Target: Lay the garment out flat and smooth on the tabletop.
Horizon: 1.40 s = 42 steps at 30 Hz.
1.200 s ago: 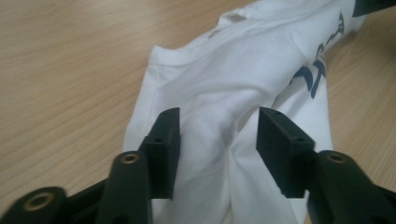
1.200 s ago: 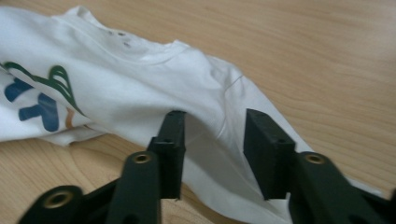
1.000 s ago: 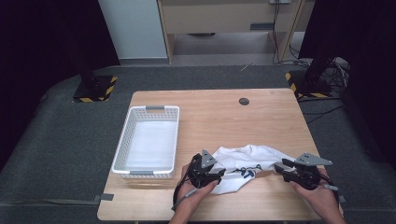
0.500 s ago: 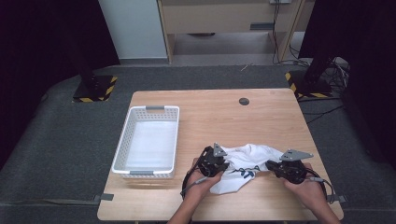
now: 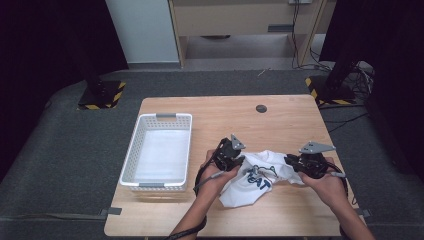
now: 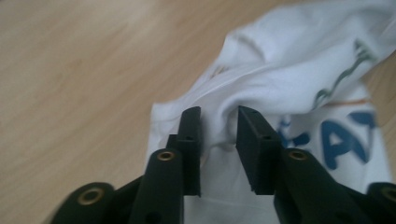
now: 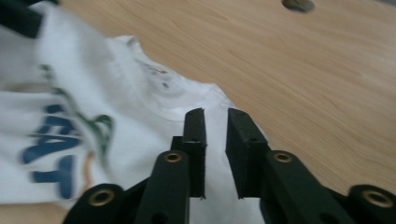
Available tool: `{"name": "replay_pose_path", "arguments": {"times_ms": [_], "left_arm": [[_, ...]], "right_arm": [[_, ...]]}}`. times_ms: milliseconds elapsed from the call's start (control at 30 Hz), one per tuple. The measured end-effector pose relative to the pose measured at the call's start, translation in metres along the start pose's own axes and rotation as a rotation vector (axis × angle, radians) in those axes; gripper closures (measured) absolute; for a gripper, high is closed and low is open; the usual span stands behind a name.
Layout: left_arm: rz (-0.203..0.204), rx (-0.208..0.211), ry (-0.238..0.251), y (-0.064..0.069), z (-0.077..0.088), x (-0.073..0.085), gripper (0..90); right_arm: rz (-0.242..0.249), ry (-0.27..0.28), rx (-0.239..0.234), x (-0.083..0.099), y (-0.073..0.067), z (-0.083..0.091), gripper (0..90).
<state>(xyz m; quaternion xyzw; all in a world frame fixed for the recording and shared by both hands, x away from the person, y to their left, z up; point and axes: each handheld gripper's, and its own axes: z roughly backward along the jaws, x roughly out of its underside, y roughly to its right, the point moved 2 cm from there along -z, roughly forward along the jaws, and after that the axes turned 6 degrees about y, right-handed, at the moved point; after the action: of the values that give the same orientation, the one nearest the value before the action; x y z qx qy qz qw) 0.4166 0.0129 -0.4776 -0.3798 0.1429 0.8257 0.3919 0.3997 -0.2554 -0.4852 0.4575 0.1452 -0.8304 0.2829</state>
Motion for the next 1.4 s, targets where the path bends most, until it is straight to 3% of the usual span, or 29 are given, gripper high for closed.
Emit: {"name": "replay_pose_path", "arguments": {"times_ms": [67,100,167,233,333,367,433,533,667,800,1233,1400], "left_arm": [[0.039,0.005,0.015,-0.001,-0.003,0.009,55.2],[0.062,0.007,0.036,-0.003,-0.002,0.013,50.5],[0.097,0.017,0.057,-0.007,-0.002,0.019,49.6],[0.126,-0.012,0.056,-0.014,-0.003,0.022,44.3],[0.214,-0.037,0.089,-0.028,-0.002,0.025,40.5],[0.225,-0.045,0.093,-0.031,-0.002,0.025,40.6],[0.226,-0.048,0.092,-0.036,-0.002,0.025,40.7],[0.242,-0.069,0.130,-0.043,0.000,0.022,41.1],[0.216,-0.064,0.062,-0.044,-0.014,0.028,39.8],[0.239,-0.072,0.048,-0.047,-0.026,0.034,39.2],[0.192,-0.074,-0.050,-0.045,-0.036,0.047,52.4],[0.186,-0.059,-0.070,-0.044,-0.035,0.046,57.2]], "right_arm": [[-0.034,-0.039,0.029,0.007,0.009,-0.011,64.6],[-0.038,-0.057,0.035,0.011,0.013,-0.016,63.8],[-0.040,-0.077,0.041,0.018,0.019,-0.026,57.9],[-0.048,-0.097,0.050,0.023,0.024,-0.036,52.4],[-0.072,-0.100,0.054,0.028,0.029,-0.046,47.2],[-0.077,-0.096,0.055,0.028,0.030,-0.048,46.0],[-0.084,-0.100,0.051,0.031,0.031,-0.052,45.0],[-0.086,-0.105,0.054,0.033,0.034,-0.055,45.1],[-0.076,-0.096,0.052,0.035,0.035,-0.057,44.6],[-0.059,-0.094,0.053,0.036,0.034,-0.057,45.2],[-0.035,-0.106,0.020,0.033,0.024,-0.055,72.8],[-0.030,-0.115,0.023,0.032,0.021,-0.055,77.6]]}}
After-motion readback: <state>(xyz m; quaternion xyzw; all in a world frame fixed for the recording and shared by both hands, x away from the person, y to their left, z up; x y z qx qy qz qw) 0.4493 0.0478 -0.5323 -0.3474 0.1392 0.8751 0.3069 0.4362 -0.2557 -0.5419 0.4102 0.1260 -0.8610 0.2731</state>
